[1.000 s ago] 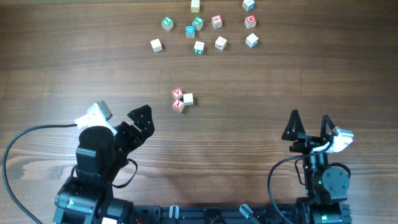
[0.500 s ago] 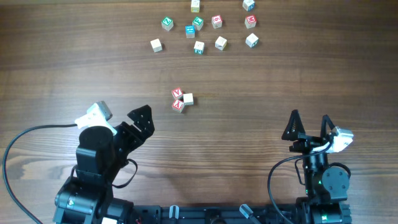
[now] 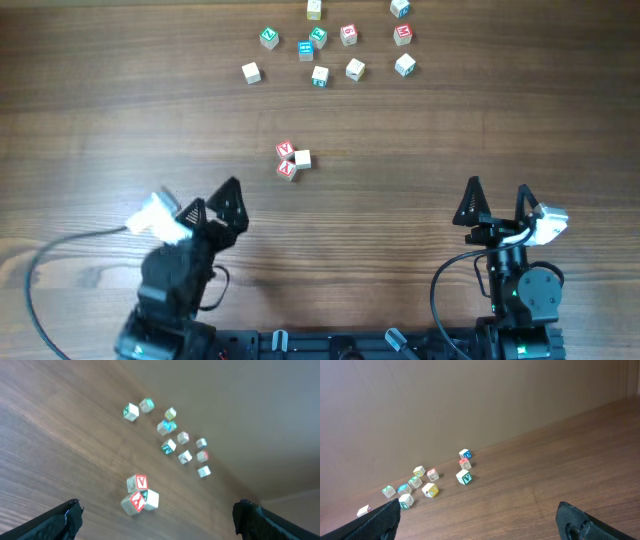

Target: Form a circle

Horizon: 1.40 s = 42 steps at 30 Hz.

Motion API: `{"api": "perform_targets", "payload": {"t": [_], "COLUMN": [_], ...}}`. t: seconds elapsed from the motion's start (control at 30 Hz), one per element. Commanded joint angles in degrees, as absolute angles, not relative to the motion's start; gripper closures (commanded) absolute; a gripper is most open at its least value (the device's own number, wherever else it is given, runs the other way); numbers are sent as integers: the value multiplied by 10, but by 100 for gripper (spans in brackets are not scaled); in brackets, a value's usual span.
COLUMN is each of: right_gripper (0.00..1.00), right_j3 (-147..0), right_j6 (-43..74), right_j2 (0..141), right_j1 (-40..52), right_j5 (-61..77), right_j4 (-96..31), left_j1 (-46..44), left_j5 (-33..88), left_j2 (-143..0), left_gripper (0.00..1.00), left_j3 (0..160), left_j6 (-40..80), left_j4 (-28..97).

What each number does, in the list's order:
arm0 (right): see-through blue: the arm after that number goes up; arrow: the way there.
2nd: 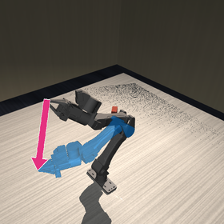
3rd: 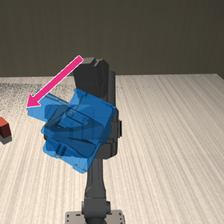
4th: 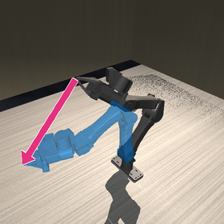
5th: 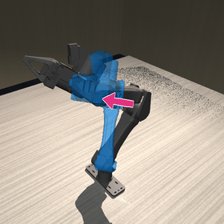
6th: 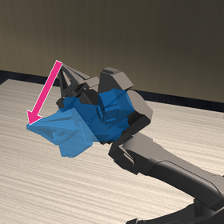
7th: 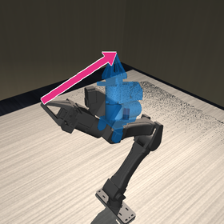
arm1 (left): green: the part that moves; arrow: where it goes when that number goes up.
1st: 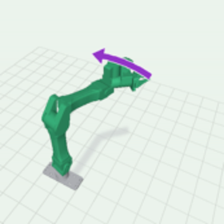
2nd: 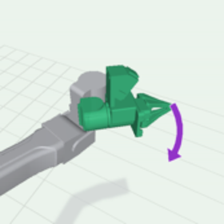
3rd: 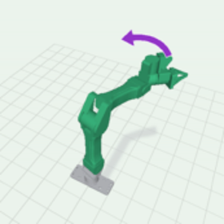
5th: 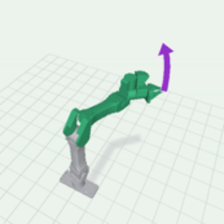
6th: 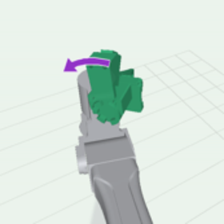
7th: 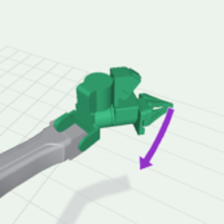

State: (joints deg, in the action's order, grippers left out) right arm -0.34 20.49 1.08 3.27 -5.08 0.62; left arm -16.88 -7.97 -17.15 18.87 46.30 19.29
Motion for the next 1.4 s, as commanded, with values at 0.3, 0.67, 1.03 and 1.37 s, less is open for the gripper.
{"api": "perform_targets", "payload": {"t": [0.3, 0.67, 1.03, 1.37], "right_gripper": [0, 0, 0, 0], "right_j3": [-3, -3, -3, -3], "right_j6": [196, 196, 196, 196], "right_j2": [3, 3, 3, 3], "right_j1": [30, 30, 30, 30], "right_j5": [-44, -44, -44, -44], "right_j4": [8, 8, 8, 8], "left_j1": [-171, -171, -171, -171], "left_j5": [-156, -144, -79, -59], "left_j2": [-36, -27, -26, -24], "left_gripper": [0, 0, 0, 0], "left_j3": [12, 3, 3, 3], "left_j6": [451, 295, 206, 205], "left_j4": [38, 30, 36, 35]}}
